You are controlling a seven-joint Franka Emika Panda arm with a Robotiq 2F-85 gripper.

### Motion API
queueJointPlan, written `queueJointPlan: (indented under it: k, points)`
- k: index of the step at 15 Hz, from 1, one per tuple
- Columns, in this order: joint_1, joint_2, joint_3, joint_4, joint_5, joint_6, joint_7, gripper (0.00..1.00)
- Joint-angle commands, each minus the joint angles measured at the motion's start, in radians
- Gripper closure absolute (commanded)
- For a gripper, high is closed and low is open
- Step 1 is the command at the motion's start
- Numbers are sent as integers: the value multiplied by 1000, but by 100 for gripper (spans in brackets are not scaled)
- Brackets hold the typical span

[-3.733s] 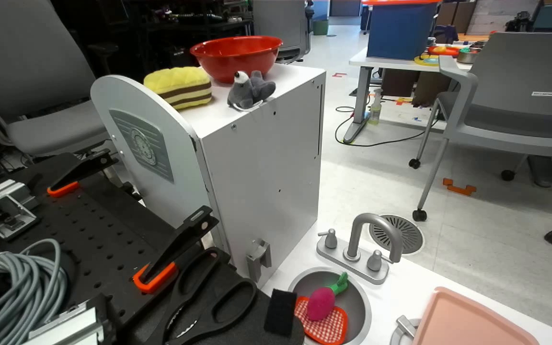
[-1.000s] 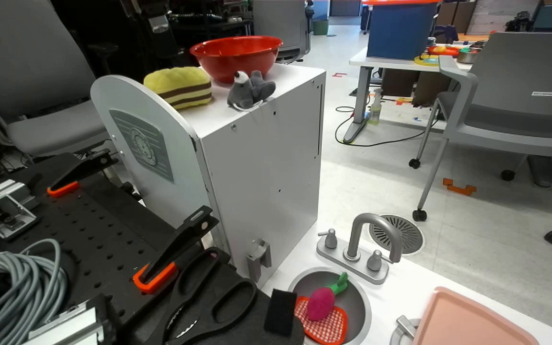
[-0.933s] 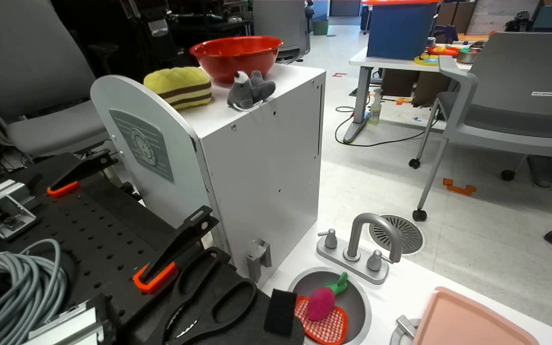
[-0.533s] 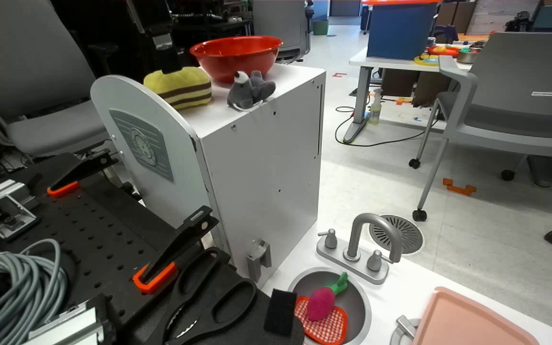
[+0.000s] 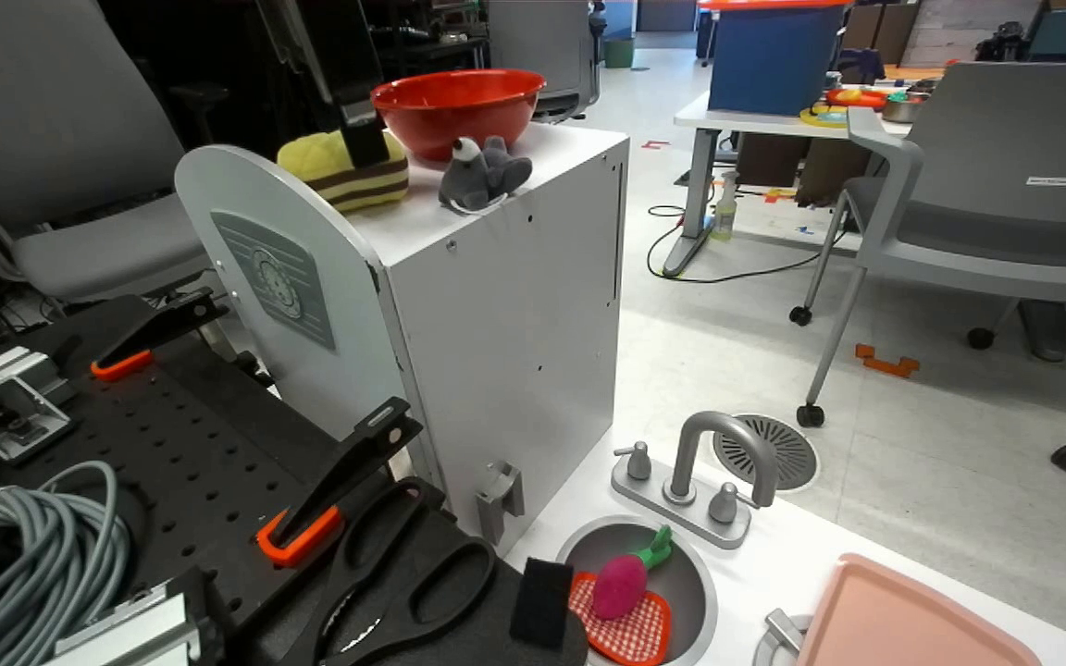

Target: Put the yellow object inside the red bowl

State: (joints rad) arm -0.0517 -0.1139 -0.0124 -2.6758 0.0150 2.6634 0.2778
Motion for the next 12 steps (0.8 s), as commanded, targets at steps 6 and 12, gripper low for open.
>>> queueJointPlan:
  k: [6,12]
  points:
    - [10,56,-20,39,122,20,-170,7]
    - [11,74,-21,57,170,19,-232,65]
